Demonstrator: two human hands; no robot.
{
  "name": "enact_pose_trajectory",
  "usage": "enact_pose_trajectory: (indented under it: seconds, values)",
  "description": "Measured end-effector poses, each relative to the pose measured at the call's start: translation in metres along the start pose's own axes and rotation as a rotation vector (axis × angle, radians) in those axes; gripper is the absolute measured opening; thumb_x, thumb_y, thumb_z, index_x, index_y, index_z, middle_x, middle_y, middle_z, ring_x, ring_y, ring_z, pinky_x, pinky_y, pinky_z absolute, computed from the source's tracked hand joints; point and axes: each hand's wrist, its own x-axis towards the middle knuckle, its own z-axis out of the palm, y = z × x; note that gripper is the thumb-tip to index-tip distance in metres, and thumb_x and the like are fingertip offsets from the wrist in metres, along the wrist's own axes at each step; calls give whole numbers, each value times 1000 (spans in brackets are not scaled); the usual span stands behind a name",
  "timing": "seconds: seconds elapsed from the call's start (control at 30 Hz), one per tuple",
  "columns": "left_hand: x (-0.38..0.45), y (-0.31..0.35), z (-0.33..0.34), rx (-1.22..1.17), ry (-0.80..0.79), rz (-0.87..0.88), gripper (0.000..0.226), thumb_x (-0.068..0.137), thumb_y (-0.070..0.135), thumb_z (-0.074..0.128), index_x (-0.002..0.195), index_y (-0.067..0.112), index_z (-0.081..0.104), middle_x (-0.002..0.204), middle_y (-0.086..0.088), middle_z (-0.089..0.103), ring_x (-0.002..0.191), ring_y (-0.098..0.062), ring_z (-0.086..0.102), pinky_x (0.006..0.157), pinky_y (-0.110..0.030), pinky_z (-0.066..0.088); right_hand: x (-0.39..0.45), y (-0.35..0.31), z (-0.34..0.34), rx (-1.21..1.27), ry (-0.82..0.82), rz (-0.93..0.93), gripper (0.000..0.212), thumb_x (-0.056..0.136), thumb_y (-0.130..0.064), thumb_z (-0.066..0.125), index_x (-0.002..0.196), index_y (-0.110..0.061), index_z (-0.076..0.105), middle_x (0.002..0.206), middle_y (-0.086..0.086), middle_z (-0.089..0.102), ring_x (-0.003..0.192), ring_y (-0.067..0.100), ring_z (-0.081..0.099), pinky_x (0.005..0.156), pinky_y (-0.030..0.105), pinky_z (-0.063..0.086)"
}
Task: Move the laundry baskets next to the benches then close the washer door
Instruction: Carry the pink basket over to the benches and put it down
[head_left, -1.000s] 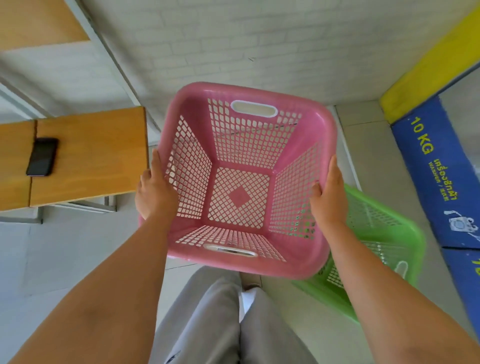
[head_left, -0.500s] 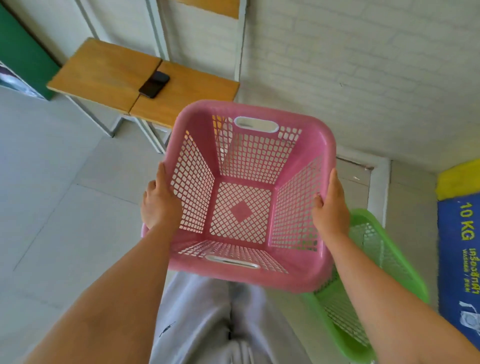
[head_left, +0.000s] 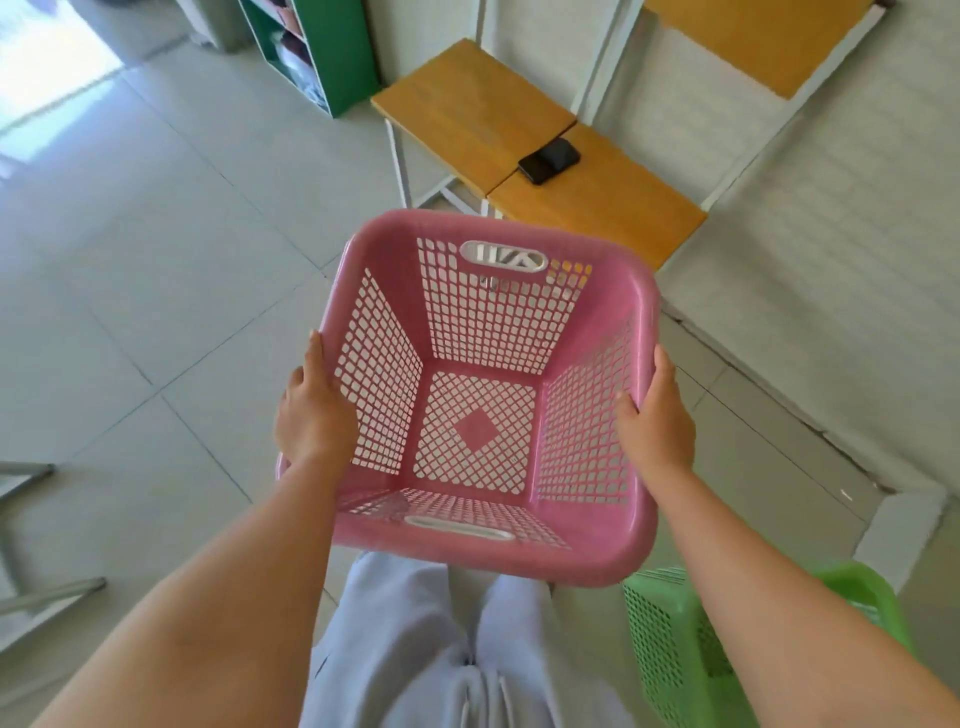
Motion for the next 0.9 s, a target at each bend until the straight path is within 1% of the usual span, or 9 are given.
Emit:
enact_pose_trajectory:
  seconds: [0.13,0.23,0.4,0.5,0.57,0.67,0.8,0.9]
  values:
    - [56,-33,-34,-2,21,-54,64,95,15,35,151,38,13,130,-10,52,112,-36,54,84,-48,48,13,-69,38,15,-9,-71,67,98,-23,47,153,-25,9,156,1,31,120,30,57,84,36,51]
    - [96,-49,-58,-4,49,-79,65,94,14,34,151,39,13,133,-9,51,111,-37,54,84,-49,48,24,-115,64,36,-14,-113,68,98,-22,46,153,-28,7,157,0,28,121,30,57,86,40,53]
    - [157,-62,-86,-7,84,-103,64,94,15,34,150,40,14,132,-9,51,109,-36,55,82,-47,47,49,-180,93,55,-25,-145,69,98,-19,46,154,-25,5,160,0,20,134,27,45,96,41,49]
    - [195,-62,-96,-5,97,-115,64,95,16,35,150,39,15,131,-10,51,110,-37,54,83,-49,49,72,-215,107,61,-43,-158,69,99,-19,45,154,-25,3,161,0,17,136,27,41,98,42,47]
    - [225,-61,-101,-9,101,-122,64,95,15,35,150,39,15,131,-10,52,110,-37,54,79,-45,47,93,-240,117,51,-49,-167,69,99,-20,45,154,-25,3,161,1,17,136,28,41,98,42,47]
    - [274,-55,-110,-19,106,-132,60,97,19,35,150,41,17,132,-8,52,112,-35,54,73,-39,40,130,-278,133,51,-64,-190,68,100,-21,45,154,-25,4,161,2,17,138,27,39,100,41,45]
    - [345,-41,-127,-41,100,-158,60,96,21,37,149,44,19,133,-6,52,112,-34,55,78,-41,44,181,-333,154,47,-87,-201,68,99,-23,46,153,-28,4,160,3,19,134,29,44,93,44,51]
    - [393,-31,-139,-28,103,-155,62,96,19,37,148,48,19,132,-4,53,109,-33,56,75,-38,43,215,-372,166,51,-117,-216,70,99,-22,46,153,-28,2,160,3,19,137,28,41,96,45,50]
